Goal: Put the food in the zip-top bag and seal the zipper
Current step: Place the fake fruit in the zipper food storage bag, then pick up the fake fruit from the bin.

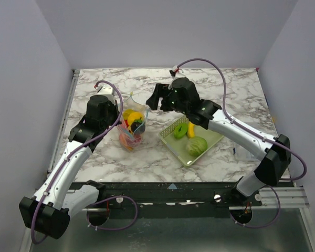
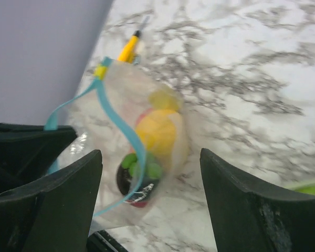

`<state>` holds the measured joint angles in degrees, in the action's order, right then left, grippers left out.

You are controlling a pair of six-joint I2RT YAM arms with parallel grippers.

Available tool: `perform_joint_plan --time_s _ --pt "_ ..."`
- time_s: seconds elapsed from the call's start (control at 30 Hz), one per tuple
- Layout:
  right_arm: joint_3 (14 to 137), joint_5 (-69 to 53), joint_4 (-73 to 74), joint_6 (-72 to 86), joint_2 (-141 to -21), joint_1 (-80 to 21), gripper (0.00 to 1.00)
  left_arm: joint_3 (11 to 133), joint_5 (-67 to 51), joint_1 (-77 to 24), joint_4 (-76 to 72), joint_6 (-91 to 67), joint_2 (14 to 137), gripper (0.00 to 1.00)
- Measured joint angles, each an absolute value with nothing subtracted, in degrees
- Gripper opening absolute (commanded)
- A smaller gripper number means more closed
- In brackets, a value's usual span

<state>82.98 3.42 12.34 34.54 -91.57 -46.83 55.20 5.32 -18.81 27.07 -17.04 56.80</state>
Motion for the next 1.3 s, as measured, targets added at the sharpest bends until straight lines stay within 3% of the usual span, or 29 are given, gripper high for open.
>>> perform_joint_plan --time_s 0.13,0.2,0.43,0.83,1.13,1.3 --pt "82.6 13.8 20.8 34.4 -89.7 -46.5 0.72 55.2 5.3 -18.8 27.1 -17.1 56.8 0.00" --pt "81.4 18.1 25.0 34.6 -89.7 -46.2 0.77 55.2 5.3 -18.8 27.1 -17.1 56.8 0.00" --pt "72.1 22.4 31.4 38.2 -89.6 -44.3 0.82 55.2 5.2 -18.8 27.1 -17.2 56.8 0.00" --pt "48.0 5.3 15.2 56.2 -80.9 -28.6 0.83 55.2 4.7 -18.8 27.1 -17.2 56.8 0.00" --pt "47.3 -2.9 6.6 61.0 -84.5 -28.4 0.71 55.2 4.3 -18.8 27.0 -17.3 56.8 0.00" --pt "48.1 -4.4 5.4 61.9 -87.7 -28.3 0.71 55.2 4.2 -18.8 27.0 -17.3 56.8 0.00"
